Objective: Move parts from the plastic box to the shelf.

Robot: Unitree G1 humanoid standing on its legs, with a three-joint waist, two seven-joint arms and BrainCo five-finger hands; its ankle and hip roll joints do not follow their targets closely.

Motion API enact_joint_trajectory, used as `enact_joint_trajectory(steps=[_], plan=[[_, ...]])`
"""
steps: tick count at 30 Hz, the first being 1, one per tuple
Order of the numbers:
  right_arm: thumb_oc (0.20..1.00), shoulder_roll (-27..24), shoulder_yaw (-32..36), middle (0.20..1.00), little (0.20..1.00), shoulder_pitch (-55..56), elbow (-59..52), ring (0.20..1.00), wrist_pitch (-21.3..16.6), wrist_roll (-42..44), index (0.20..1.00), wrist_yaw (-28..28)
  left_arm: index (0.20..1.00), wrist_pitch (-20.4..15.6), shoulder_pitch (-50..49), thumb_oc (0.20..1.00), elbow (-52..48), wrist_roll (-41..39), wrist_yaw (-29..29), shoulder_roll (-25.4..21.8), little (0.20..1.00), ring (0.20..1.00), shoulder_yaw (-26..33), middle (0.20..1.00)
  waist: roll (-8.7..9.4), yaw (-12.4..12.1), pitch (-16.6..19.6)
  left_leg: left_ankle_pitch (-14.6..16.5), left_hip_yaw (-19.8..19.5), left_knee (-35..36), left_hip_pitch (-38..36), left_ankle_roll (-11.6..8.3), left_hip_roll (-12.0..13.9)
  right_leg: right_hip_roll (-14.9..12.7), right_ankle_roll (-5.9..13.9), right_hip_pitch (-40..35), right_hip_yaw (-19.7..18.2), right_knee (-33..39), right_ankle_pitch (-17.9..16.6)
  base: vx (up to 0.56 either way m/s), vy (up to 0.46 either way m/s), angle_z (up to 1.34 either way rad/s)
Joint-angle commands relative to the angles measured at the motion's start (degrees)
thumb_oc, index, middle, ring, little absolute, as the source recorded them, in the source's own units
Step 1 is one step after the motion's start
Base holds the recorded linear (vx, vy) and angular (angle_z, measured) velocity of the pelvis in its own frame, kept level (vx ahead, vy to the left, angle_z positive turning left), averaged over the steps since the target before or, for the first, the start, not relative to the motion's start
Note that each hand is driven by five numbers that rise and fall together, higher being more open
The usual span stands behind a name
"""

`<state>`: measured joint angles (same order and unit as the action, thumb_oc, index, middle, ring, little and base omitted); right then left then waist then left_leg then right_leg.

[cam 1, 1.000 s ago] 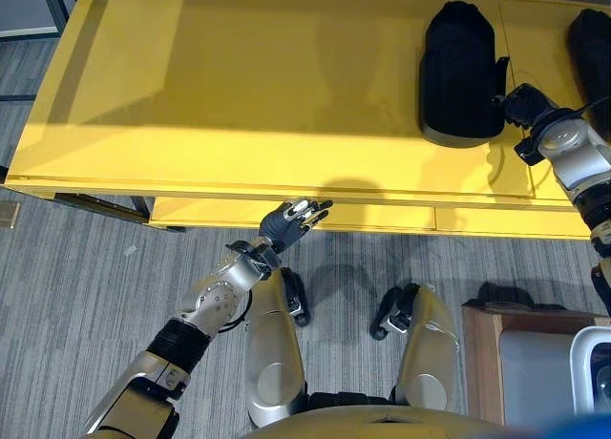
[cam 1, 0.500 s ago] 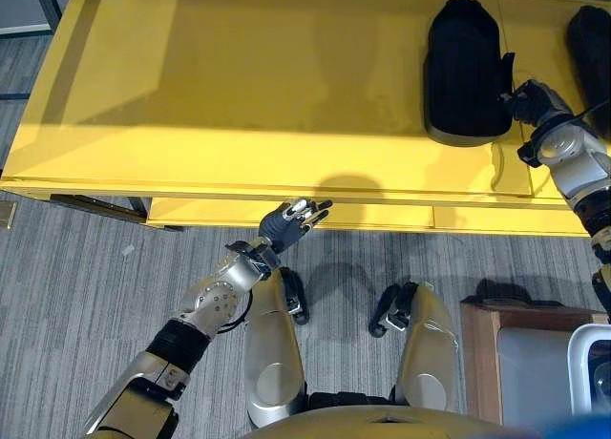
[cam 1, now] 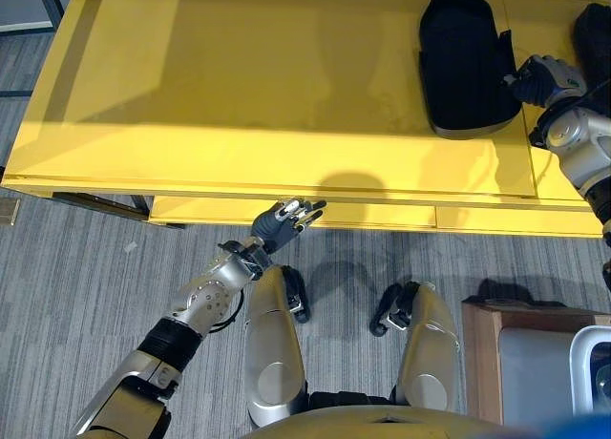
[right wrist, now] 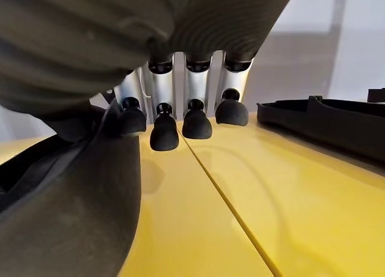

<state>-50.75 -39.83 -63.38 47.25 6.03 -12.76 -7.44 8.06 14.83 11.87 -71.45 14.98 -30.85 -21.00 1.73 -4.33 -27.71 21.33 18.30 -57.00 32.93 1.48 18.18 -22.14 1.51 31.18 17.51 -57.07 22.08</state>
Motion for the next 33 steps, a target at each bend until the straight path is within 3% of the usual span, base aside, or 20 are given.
enact_joint_trajectory(steps=[1,6,9,11,16,18,20,26,27,33], plan=[[0.2,-4.3,-1.6,0.2,0.2,-6.7,2.5,0.2,-1.4,-1.4,0.2,-2.4,1.0,-3.8,4.1,1.0,-1.2,-3.0,3.0,-0.9,1.0,1.0,2.4,1.0,-1.1,-1.6,1.8,1.1,-5.0,6.5,-4.2,-4.44,2.0,-1.4,3.29,-1.0,-2.2,2.1,-2.3,0.0,0.0,0.0],[0.2,-3.5,-2.0,0.2,0.2,-7.6,3.1,0.2,-1.6,-1.5,0.2,-2.8,1.0,-3.6,4.3,1.0,-1.5,-3.4,2.9,-0.8,1.0,1.0,2.7,1.0,-1.34,-1.7,1.5,1.0,-4.9,6.6,-4.1,-4.48,1.9,-1.6,3.44,-0.6,-2.3,2.4,-2.7,-0.01,0.003,0.0],[0.2,-3.1,-1.8,0.2,0.2,-7.2,3.3,0.2,0.5,2.5,0.2,-2.9,1.0,-3.6,4.3,1.0,-1.1,-3.5,3.2,-0.8,1.0,1.0,2.8,1.0,-1.56,-1.7,1.4,0.7,-4.8,7.3,-4.2,-4.46,1.8,-1.6,3.43,-0.7,-2.3,2.6,-2.7,0.0,0.0,0.0],[1.0,-2.9,-1.1,1.0,1.0,-6.6,3.4,1.0,1.8,5.2,1.0,-2.1,1.0,-3.9,4.1,1.0,-1.1,-3.5,3.6,-0.8,1.0,1.0,2.8,1.0,-1.67,-1.7,1.4,0.5,-4.7,7.6,-4.3,-4.5,1.8,-1.5,3.4,-0.7,-2.3,2.8,-2.7,0.0,0.0,0.0],[1.0,-1.6,2.1,1.0,1.0,-3.5,3.4,1.0,3.7,9.4,1.0,-2.5,1.0,-4.5,4.0,1.0,-1.5,-4.3,3.1,-0.3,1.0,1.0,2.8,1.0,-2.09,-1.2,0.8,0.4,-4.5,7.6,-4.3,-4.51,1.9,-1.7,3.24,-0.6,-2.5,2.6,-2.5,-0.01,0.005,0.0],[1.0,-1.1,2.9,1.0,1.0,-2.6,4.3,1.0,4.5,6.7,1.0,-8.8,1.0,-6.5,4.3,1.0,-1.4,-5.7,2.3,0.2,1.0,1.0,2.5,1.0,-2.38,-1.0,0.6,0.2,-4.3,8.1,-4.6,-4.5,2.0,-1.6,3.25,-0.6,-2.7,2.8,-2.5,-0.01,0.016,-0.01],[1.0,-0.6,4.3,1.0,1.0,-2.3,5.6,1.0,2.9,3.3,1.0,-15.0,1.0,-6.3,4.8,1.0,-0.7,-8.7,4.0,0.4,1.0,1.0,3.0,1.0,-2.72,-0.9,0.6,0.0,-4.2,8.7,-4.8,-4.33,1.8,-1.6,3.33,-0.7,-2.7,3.1,-2.5,0.0,0.0,0.0],[1.0,0.7,7.4,1.0,1.0,-2.0,6.0,1.0,3.1,10.0,1.0,-14.2,1.0,-7.3,4.9,1.0,-0.3,-7.0,5.8,1.5,1.0,1.0,2.3,1.0,-2.96,-0.7,0.5,0.2,-4.1,8.8,-4.9,-4.43,1.4,-1.3,3.23,-1.0,-2.7,3.0,-2.2,0.0,0.0,0.0],[1.0,1.0,8.5,1.0,1.0,-0.9,5.3,1.0,1.2,17.5,1.0,-14.8,1.0,-8.4,4.4,1.0,-0.9,-7.9,4.0,2.0,1.0,1.0,2.3,1.0,-3.05,-0.6,0.4,0.0,-4.0,9.3,-5.2,-4.34,1.3,-1.1,3.13,-1.2,-2.8,3.5,-2.4,0.0,0.0,0.0],[1.0,3.8,15.1,1.0,1.0,2.8,0.9,1.0,-8.9,22.9,1.0,-19.1,1.0,-10.3,3.0,1.0,-1.0,-6.6,2.1,3.8,1.0,1.0,3.3,1.0,-3.27,-0.3,0.4,-0.4,-3.4,11.3,-7.2,-4.04,0.7,-1.1,3.2,-2.6,-2.5,4.7,-2.6,0.02,-0.001,-0.06]])
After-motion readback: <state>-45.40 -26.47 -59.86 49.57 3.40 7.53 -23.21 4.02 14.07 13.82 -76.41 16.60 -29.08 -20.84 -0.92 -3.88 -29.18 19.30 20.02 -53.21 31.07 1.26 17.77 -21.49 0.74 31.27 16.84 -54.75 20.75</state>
